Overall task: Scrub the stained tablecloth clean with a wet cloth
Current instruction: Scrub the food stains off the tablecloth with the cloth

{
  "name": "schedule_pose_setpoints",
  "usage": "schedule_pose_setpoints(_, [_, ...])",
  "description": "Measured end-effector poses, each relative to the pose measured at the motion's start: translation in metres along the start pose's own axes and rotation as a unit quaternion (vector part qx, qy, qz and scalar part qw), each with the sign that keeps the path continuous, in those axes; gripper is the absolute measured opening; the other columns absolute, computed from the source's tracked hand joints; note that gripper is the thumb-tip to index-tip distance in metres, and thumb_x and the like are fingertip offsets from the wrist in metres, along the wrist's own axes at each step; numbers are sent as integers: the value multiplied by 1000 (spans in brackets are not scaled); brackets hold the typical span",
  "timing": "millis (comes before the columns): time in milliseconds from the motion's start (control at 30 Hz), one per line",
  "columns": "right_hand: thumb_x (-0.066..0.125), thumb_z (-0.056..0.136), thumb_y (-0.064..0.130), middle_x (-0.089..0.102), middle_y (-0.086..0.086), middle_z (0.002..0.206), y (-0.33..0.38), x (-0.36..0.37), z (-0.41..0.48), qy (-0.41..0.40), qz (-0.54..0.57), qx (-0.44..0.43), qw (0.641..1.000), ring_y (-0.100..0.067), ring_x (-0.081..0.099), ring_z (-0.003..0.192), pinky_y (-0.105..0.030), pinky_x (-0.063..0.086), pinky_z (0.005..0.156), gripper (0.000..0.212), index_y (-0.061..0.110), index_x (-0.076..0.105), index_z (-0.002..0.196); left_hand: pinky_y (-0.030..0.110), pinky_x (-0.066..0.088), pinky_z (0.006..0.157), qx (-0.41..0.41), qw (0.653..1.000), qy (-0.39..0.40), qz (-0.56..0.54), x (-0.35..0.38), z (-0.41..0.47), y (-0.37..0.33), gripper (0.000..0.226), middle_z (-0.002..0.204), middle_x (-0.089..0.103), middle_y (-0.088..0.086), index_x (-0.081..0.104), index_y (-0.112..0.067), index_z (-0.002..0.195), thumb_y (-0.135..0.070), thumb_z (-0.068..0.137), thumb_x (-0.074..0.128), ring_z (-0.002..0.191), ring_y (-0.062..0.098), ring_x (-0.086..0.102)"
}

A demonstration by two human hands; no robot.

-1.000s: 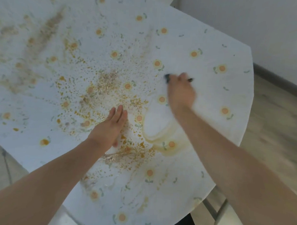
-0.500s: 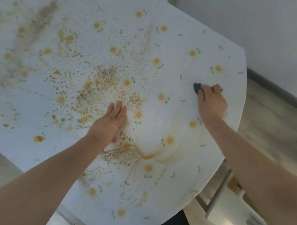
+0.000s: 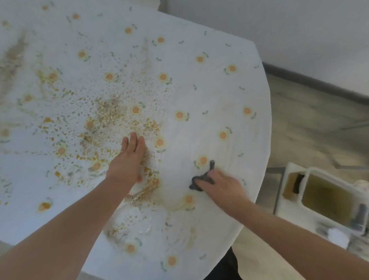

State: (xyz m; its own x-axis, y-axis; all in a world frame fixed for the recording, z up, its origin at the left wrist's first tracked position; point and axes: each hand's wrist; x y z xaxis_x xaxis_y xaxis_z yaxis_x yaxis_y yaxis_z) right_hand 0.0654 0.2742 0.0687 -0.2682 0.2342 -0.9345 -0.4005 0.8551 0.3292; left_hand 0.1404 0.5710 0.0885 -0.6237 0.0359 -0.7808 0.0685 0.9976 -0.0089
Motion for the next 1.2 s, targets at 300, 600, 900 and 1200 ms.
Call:
schedule_pose_setpoints(300, [55,99,27,53,-8,113,-4,2,85,-196,1,353,915,-29,59,75,-31,41,55,22,26,62,121,43,45,113,7,1000,-17,6,1,3,-1,130,168,-27,11,-15,-11,162,-15,82,86,158,34,-15])
schedule_pose_setpoints(600, [57,92,51,50,17,104,85,39,-63,95,73,5,993,-12,60,89,-31,52,71,24,44,56,116,43,50,108,20,999,-25,28,3,5,2,132,169,-24,13,-14,-9,162,-21,80,88,158,35,-12])
schedule_pose_setpoints(900, [49,104,35,53,-4,114,7,0,61,-222,22,411,884,-26,58,77,-31,41,59,28,27,67,124,46,53,103,2,1000,-24,16,3,7,-1,132,171,-18,9,-5,-11,163,-17,74,92,159,34,-7])
schedule_pose_setpoints(1200, [77,77,23,54,9,93,154,77,-70,-24,72,41,996,-15,52,73,-28,50,50,37,37,64,109,47,47,110,60,995,-78,12,15,-18,-9,77,167,13,12,29,-5,156,-6,91,70,151,37,22])
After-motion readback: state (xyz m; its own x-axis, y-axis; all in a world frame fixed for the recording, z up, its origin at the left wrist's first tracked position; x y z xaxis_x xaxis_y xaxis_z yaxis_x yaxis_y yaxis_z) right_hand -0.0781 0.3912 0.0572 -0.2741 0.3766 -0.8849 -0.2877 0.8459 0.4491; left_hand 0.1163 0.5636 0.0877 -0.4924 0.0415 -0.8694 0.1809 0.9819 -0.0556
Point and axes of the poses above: each hand's wrist, its own z-axis towards the middle knuckle, its own x-axis out of the palm, y = z × x
